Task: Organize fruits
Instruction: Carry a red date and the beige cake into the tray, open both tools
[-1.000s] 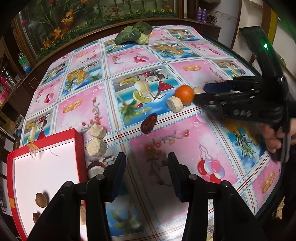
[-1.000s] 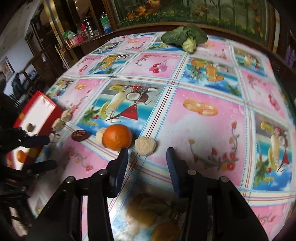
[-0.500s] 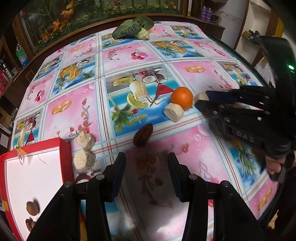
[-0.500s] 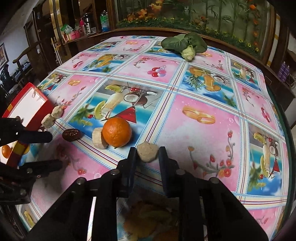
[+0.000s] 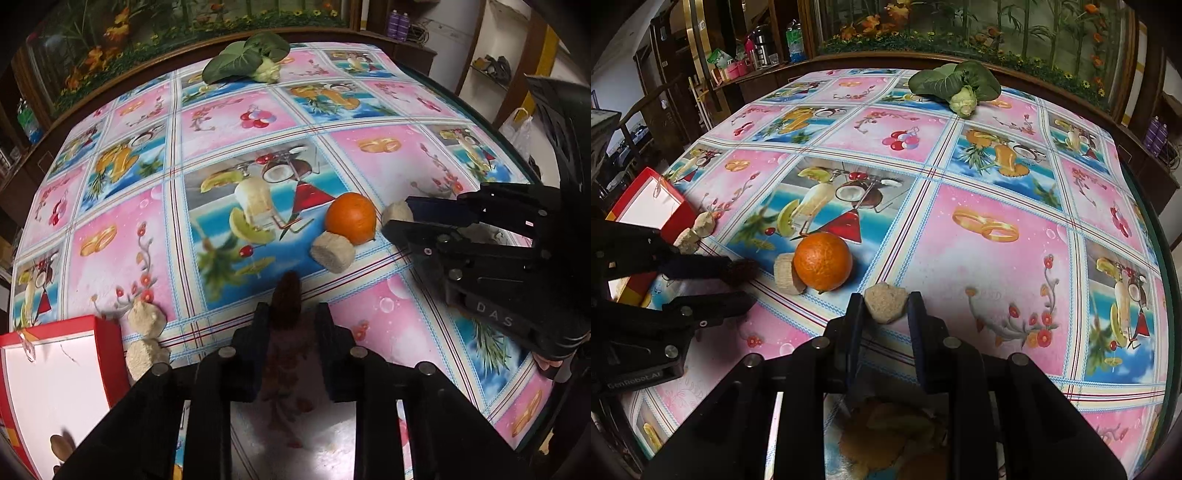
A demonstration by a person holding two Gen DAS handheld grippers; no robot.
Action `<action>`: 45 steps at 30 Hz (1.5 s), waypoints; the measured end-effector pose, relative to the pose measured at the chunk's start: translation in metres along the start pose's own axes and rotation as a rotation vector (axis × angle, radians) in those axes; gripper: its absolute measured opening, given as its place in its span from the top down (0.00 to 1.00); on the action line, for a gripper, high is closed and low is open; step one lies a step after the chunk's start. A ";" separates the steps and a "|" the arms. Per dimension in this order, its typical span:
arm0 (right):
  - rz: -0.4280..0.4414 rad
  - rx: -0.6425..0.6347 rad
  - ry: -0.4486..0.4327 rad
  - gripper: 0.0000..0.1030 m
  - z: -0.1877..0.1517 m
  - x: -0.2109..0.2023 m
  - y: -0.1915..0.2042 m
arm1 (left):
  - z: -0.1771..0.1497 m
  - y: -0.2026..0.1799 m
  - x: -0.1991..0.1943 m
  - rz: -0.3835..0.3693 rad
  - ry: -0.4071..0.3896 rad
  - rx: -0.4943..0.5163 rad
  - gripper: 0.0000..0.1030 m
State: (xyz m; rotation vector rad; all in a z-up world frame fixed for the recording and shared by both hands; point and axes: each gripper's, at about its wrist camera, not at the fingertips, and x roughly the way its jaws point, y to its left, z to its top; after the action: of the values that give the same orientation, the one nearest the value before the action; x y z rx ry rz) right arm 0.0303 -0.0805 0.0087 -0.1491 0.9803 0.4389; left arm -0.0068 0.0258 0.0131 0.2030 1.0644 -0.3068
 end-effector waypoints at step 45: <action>0.005 0.134 0.000 0.75 0.000 -0.001 -0.019 | -0.013 -0.014 -0.007 0.012 -0.045 -0.043 0.60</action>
State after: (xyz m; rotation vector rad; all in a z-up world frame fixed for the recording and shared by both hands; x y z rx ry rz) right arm 0.0379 -0.0975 0.0085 -0.0258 1.0074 0.3764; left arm -0.0260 0.0178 0.0129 0.1632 1.0237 -0.2767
